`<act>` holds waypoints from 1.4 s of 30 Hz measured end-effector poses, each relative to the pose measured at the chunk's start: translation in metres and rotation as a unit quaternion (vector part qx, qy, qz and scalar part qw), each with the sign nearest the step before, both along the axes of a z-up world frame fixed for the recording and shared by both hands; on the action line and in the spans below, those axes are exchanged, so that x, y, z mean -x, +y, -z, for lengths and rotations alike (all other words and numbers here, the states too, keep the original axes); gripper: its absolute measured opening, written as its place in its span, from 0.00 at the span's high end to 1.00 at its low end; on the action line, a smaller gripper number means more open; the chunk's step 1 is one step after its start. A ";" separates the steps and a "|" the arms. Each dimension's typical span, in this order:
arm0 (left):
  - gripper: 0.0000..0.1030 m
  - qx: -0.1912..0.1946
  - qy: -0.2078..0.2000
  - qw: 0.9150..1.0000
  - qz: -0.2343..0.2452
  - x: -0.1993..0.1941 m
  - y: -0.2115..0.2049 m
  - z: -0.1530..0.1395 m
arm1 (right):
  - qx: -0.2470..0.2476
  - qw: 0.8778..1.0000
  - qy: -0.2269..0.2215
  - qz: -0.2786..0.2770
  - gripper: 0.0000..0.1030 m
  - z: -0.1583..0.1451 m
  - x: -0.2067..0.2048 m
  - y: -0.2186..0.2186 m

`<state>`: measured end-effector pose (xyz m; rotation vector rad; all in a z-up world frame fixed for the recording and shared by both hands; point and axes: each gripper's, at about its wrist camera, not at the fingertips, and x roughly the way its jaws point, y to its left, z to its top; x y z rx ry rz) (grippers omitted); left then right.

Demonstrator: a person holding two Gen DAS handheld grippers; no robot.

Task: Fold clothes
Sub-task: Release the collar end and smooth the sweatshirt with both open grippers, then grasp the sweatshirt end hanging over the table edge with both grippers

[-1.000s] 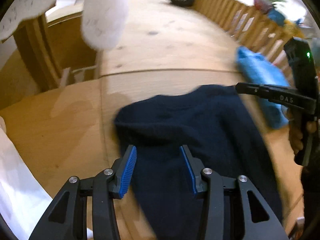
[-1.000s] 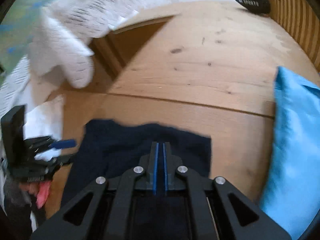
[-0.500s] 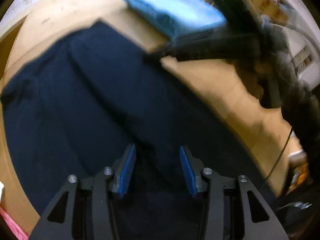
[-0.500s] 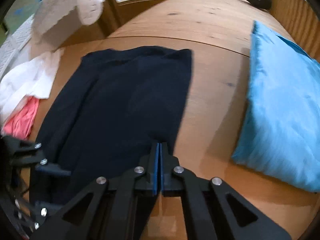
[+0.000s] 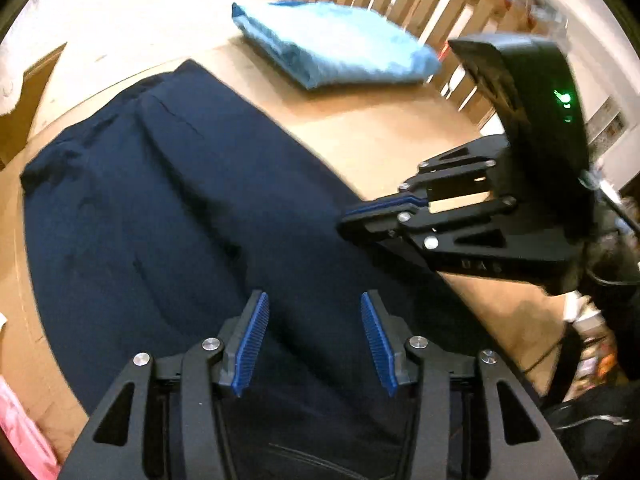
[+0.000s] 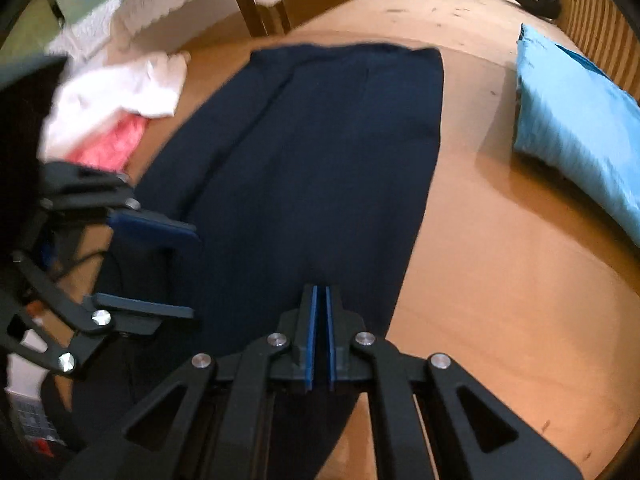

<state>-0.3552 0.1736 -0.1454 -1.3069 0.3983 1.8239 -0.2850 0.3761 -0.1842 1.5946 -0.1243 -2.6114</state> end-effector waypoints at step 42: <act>0.57 -0.078 -0.127 0.985 -0.092 -0.296 -0.147 0.102 | 0.124 0.990 -0.054 0.027 0.60 0.028 -0.371 -0.062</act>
